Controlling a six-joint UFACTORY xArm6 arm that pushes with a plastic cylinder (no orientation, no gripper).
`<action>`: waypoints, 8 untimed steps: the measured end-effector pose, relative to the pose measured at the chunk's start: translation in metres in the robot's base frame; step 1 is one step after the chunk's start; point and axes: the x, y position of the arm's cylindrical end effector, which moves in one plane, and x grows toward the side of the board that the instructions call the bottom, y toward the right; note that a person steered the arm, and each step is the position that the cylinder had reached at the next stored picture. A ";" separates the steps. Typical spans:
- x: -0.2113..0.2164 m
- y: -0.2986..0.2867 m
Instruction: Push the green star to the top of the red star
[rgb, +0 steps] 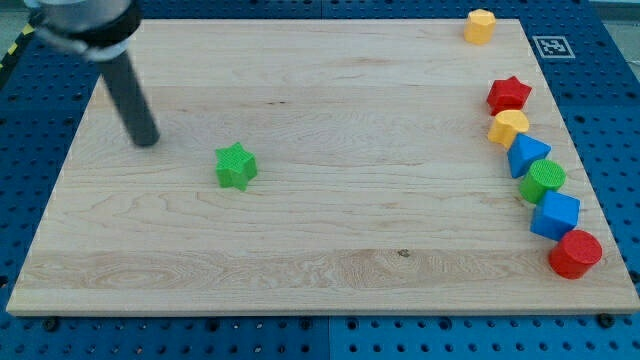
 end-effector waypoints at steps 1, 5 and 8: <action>0.046 0.036; 0.053 0.144; 0.048 0.117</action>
